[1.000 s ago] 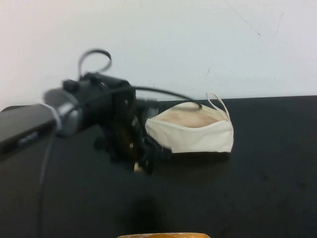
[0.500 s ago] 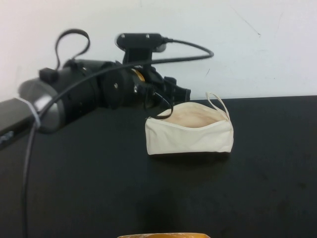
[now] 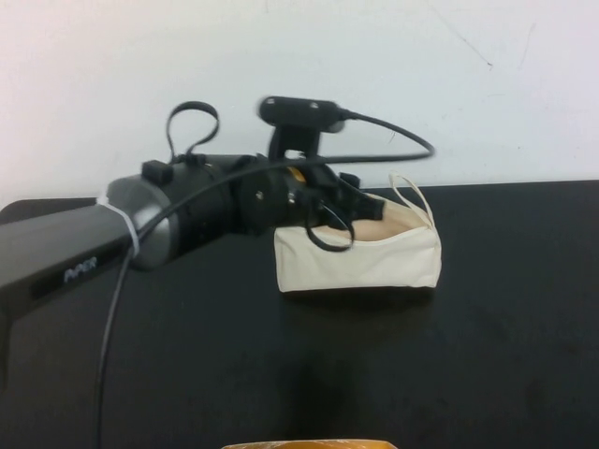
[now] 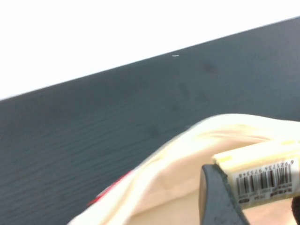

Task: Put eraser into pencil case
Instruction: Place the eraser on the pencil case

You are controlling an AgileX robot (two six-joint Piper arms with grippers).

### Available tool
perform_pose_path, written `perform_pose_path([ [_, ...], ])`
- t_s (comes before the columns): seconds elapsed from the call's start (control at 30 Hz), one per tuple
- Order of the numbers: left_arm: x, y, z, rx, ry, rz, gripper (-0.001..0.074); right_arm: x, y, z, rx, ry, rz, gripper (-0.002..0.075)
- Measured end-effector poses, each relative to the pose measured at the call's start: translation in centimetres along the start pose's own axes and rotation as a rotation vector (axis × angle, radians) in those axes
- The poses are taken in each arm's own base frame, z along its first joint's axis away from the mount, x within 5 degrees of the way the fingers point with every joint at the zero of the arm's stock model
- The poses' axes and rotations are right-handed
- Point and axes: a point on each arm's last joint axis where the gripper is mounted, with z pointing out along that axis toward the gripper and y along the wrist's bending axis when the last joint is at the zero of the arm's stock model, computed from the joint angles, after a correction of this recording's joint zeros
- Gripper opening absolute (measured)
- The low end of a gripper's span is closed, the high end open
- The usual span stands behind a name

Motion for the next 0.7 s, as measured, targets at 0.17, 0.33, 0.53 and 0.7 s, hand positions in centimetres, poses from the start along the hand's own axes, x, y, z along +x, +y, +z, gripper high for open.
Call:
perform_pose_path([
  [0.17,0.4,-1.7,0.1,0.031,0.005,0.067,0.0312,0.0,0.0,0.0,0.000,0.000,0.000,-0.0001],
  [0.33,0.9,-1.7,0.8,0.029,0.011,0.069,0.0470,0.0,0.0,0.0,0.000,0.000,0.000,-0.0001],
  [0.53,1.0,-1.5,1.1,0.024,0.004,0.070,0.0549,0.0,0.0,0.0,0.000,0.000,0.000,-0.0001],
  [0.7,0.2,-0.7,-0.4,0.016,0.031,0.062,0.0456,0.0,0.0,0.0,0.000,0.000,0.000,-0.0001],
])
